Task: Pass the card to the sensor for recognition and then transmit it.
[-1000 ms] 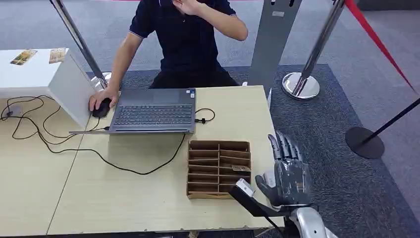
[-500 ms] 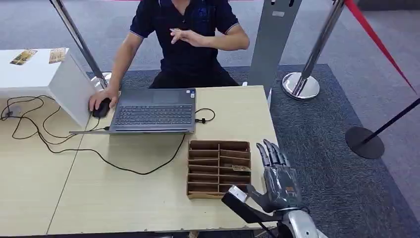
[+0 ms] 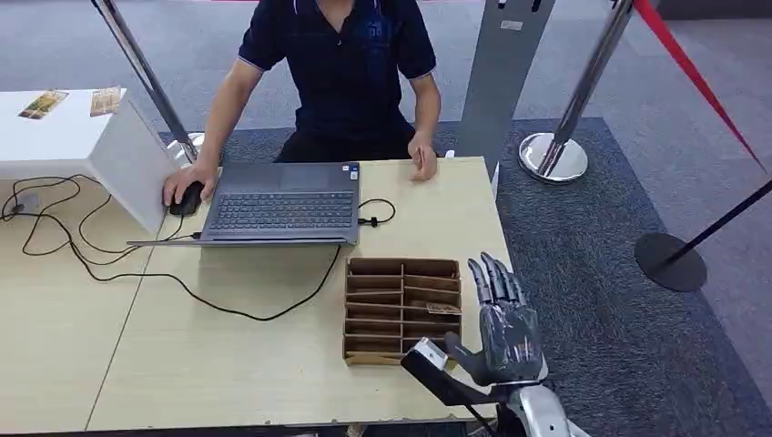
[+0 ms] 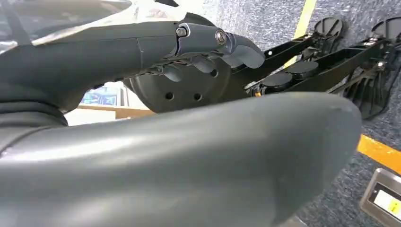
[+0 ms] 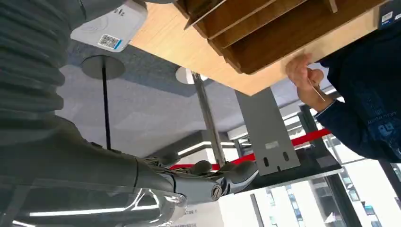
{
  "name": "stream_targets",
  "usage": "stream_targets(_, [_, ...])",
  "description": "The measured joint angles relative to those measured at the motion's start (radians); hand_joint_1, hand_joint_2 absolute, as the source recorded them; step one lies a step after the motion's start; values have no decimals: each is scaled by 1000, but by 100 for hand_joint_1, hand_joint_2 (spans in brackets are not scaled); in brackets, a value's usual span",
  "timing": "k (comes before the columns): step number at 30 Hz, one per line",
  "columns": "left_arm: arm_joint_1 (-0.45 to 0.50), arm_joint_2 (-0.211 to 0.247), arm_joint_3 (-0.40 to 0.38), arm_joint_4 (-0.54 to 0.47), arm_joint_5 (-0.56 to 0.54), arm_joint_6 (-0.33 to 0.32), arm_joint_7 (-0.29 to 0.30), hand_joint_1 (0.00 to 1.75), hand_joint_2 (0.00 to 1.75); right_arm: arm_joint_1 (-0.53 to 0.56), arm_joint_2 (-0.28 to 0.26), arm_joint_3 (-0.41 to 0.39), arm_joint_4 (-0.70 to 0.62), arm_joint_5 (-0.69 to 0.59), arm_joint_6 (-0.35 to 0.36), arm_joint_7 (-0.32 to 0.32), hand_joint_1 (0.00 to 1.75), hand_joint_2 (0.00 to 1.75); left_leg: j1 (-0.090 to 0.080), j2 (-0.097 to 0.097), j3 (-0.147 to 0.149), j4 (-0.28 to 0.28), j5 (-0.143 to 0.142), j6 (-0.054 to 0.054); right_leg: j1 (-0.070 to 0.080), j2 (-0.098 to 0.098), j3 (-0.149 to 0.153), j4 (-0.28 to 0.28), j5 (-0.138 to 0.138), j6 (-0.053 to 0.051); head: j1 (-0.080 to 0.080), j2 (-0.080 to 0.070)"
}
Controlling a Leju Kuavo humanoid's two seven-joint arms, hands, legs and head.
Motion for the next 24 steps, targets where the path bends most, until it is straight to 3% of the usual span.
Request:
stream_targets(8, [0,1,0,0,0,0,-4,0,0,-20,50,12,77,-14,-40,-10,0,175,0,0,0,0,0,0,0,0,0,0,0,0,0,0])
stream_targets(24, [1,5,0,0,0,0,-11,0,0,-38,104,29,141,-12,-39,-25,0,175,0,0,0,0,0,0,0,0,0,0,0,0,0,0])
